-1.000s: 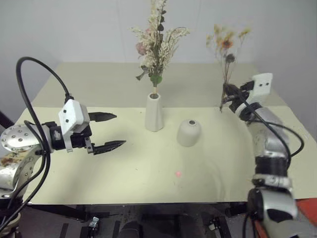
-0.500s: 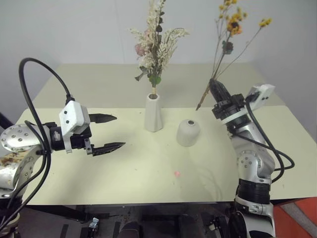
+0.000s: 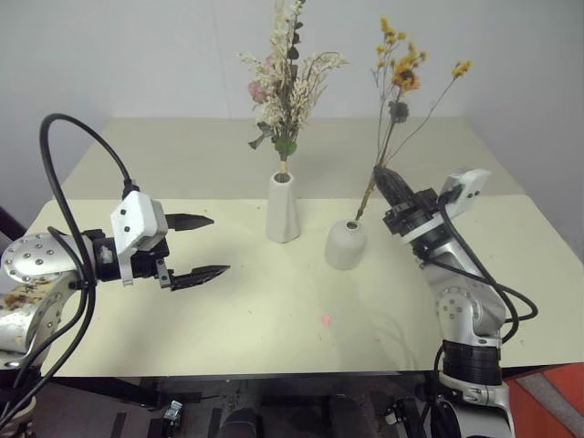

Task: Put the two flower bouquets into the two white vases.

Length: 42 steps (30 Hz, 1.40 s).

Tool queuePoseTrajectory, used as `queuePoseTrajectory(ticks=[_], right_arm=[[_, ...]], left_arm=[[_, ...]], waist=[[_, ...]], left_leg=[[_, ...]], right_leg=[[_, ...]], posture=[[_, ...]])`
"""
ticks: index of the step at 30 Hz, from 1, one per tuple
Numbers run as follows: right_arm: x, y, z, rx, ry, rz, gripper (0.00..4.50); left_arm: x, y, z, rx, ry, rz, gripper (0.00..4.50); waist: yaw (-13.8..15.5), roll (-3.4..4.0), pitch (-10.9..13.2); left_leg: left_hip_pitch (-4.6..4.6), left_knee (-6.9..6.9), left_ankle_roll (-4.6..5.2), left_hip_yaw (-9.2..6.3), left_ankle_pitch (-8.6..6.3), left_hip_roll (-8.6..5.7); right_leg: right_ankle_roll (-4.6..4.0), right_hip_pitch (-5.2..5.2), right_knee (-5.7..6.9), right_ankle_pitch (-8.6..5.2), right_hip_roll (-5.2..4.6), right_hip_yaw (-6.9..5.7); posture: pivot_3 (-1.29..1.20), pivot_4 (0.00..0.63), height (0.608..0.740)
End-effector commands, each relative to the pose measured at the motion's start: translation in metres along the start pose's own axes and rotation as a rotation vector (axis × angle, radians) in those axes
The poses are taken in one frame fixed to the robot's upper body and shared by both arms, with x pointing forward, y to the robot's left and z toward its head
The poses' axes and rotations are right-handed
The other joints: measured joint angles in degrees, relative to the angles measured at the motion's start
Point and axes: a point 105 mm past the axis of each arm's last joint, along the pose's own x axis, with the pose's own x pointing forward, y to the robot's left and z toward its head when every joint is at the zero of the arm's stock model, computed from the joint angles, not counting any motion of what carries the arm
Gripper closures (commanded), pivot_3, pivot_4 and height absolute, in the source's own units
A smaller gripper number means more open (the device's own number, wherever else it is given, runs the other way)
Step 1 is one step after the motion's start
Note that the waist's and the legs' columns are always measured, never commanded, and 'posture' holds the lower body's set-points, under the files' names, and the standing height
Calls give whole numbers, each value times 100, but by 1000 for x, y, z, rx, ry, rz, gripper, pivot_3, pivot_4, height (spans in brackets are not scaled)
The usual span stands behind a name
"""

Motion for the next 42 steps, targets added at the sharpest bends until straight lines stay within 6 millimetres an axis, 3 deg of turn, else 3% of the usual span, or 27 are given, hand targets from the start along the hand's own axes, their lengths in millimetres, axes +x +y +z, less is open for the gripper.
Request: queuePoseTrajectory(ticks=[1,15,32,42], right_arm=[[2,5,7,-26,-37,18,4473],[2,-1,3,-48,-41,-2,4473],[-5,4,-25,-57,8,0,4473],[-10,2,-31,-64,20,-14,4473]], left_arm=[[0,-1,11,55,-31,4,0],[0,-1,11,62,-33,11,0],[0,1,9,71,-34,20,0],[0,1,8,74,-32,23,0]], waist=[[0,0,0],[-1,0,0],[2,0,0],[1,0,0]], left_leg=[[0,0,0,1,0,0],[0,0,0,3,0,1],[2,0,0,4,0,2],[3,-1,0,5,0,2]], right_leg=[[0,0,0,0,-1,1],[0,0,1,0,0,2],[0,0,0,0,1,3],[0,0,1,0,2,4]], posture=[[0,150,740],[0,150,740],[0,150,740],[0,150,740]])
